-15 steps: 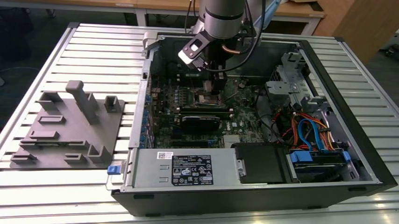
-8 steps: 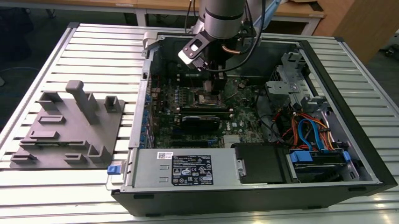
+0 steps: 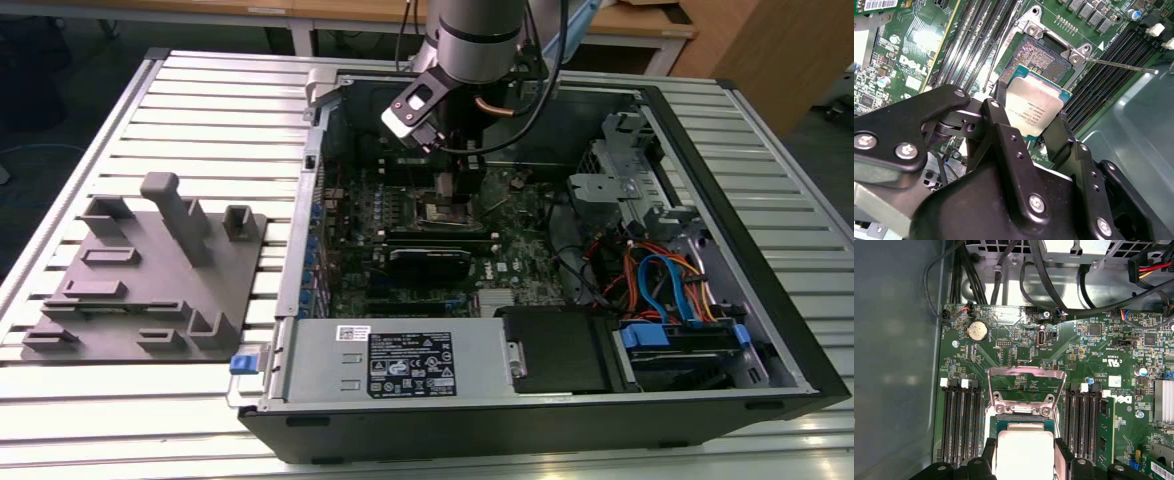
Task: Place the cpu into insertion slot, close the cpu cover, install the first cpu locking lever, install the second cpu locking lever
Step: 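Place the cpu into insertion slot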
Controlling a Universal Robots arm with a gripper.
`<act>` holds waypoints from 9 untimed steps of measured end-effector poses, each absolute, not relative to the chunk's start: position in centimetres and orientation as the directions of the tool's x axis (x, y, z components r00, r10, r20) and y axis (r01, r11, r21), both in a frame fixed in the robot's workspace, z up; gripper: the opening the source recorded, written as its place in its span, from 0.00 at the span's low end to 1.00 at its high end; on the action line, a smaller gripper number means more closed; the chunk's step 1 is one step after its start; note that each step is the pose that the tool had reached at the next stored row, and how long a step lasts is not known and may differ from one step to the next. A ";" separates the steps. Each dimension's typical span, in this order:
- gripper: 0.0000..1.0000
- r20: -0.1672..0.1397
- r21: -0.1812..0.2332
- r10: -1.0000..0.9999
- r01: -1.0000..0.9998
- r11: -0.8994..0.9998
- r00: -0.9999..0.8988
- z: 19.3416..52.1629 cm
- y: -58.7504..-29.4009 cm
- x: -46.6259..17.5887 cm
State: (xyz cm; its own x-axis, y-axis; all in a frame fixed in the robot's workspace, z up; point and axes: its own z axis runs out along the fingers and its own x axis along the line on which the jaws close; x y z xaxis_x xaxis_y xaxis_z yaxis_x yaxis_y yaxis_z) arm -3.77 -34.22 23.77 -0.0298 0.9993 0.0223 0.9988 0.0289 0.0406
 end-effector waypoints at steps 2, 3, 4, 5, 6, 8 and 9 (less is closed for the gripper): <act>0.54 0.022 0.041 0.999 0.999 0.029 -0.030 23.8 -34.2 -3.8; 0.54 0.022 0.041 0.999 0.999 0.029 -0.030 23.8 -34.2 -3.8; 0.54 0.022 0.041 0.999 0.999 0.029 -0.030 23.7 -34.2 -3.8; 0.54 0.023 0.041 0.999 0.999 0.029 -0.030 23.7 -34.2 -3.8; 0.54 0.023 0.041 0.999 0.999 0.029 -0.029 23.7 -34.2 -3.8; 0.54 0.022 0.041 0.999 0.999 0.027 -0.028 23.5 -34.2 -3.8; 0.54 0.022 0.041 0.999 0.999 0.026 -0.027 23.3 -34.2 -3.9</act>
